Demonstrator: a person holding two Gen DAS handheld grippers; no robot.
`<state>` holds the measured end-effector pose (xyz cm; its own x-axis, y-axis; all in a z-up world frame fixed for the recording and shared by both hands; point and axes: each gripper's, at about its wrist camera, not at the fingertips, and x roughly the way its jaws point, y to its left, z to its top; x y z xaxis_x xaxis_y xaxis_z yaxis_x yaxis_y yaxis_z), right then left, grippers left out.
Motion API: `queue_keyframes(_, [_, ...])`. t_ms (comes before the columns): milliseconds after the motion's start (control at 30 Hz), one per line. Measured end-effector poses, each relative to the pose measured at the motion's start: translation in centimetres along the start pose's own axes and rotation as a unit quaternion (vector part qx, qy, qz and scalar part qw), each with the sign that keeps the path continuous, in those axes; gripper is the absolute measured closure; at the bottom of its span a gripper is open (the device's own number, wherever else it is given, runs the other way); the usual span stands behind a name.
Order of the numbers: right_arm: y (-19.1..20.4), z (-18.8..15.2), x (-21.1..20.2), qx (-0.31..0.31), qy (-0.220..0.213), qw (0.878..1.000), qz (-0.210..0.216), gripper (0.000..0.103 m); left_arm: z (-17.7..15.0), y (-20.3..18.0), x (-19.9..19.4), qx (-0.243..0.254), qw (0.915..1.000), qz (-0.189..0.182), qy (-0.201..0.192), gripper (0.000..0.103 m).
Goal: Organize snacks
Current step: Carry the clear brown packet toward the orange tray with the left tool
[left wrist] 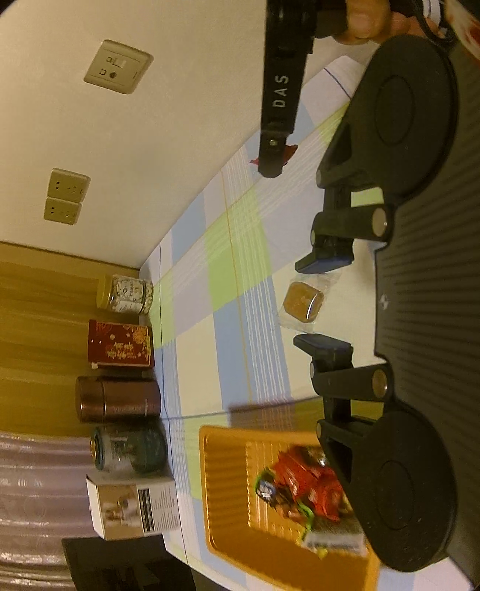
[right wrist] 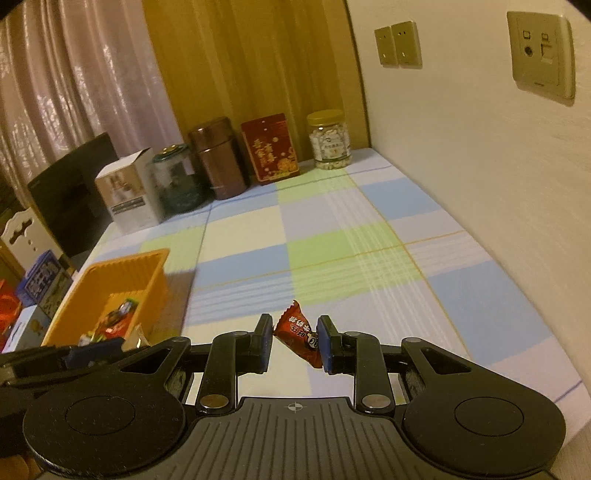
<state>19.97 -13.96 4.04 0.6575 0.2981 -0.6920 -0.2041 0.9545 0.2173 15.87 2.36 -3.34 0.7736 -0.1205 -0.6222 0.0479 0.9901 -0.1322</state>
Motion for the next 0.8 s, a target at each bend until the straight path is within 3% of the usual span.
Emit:
queue_keyframes(333, [3.3,-1.8,-2.2,-0.020,0.004,1.000,0.017,0.077,-1.6,1.9,-4.5,-0.010,0.9997,0.021,-0.009,0.071])
queue_keyframes(800, [8.8,-2.4,-2.3,-0.062,0.009,0.997,0.055,0.077,-2.3,5.8,-8.4,-0.036,0.9973,0.058,-0.027,0.071])
